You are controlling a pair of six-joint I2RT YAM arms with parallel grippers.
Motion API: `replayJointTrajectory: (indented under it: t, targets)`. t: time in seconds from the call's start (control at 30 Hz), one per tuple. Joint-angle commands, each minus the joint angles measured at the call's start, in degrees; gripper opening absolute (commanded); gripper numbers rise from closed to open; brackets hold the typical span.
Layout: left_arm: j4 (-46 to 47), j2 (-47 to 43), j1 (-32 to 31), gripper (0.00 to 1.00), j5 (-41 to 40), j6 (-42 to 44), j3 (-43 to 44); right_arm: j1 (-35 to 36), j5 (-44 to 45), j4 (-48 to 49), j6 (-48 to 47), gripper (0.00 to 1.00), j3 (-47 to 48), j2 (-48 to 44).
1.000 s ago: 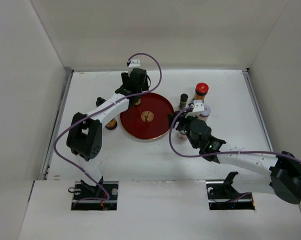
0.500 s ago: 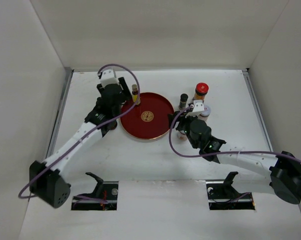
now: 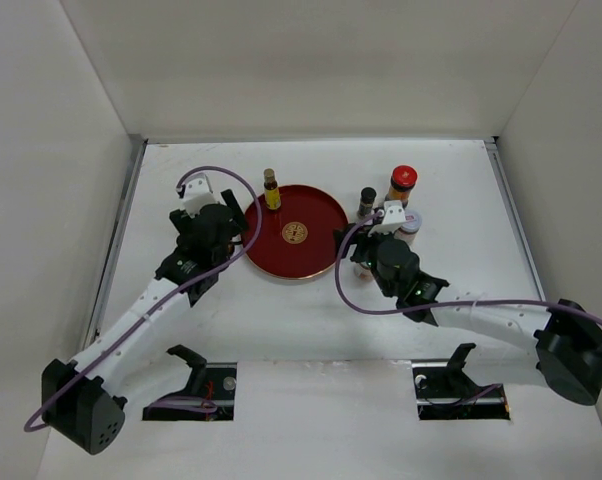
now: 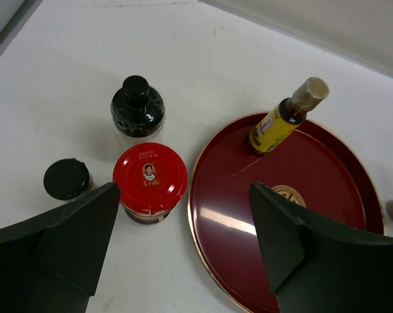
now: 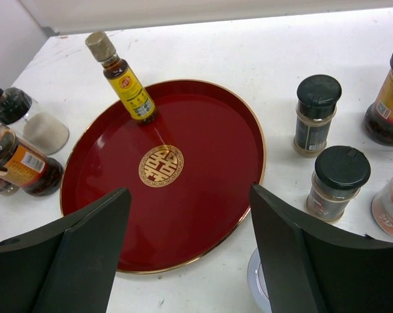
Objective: Organize the condiment bottles
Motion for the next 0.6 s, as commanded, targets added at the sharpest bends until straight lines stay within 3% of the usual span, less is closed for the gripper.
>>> replayJointTrajectory:
  t: [0.0,0.2,0.57]
  targets:
    - [0.34,2.76,1.28,0.8,-0.2,-2.23,-1.28,-0.23,-0.44,3.01,-0.31,0.82,1.04,0.77]
    - [4.99,6.1,4.71,0.79,1.91,-3.02,-3.92,-0.23,-0.44,3.01,-0.49,0.9,1.31,1.03]
    - [9.47,11.91,9.9,0.73,6.74,-4.78,-3.92,-0.23,-0.96,3.01,-0.22,0.91,1.75,2.7]
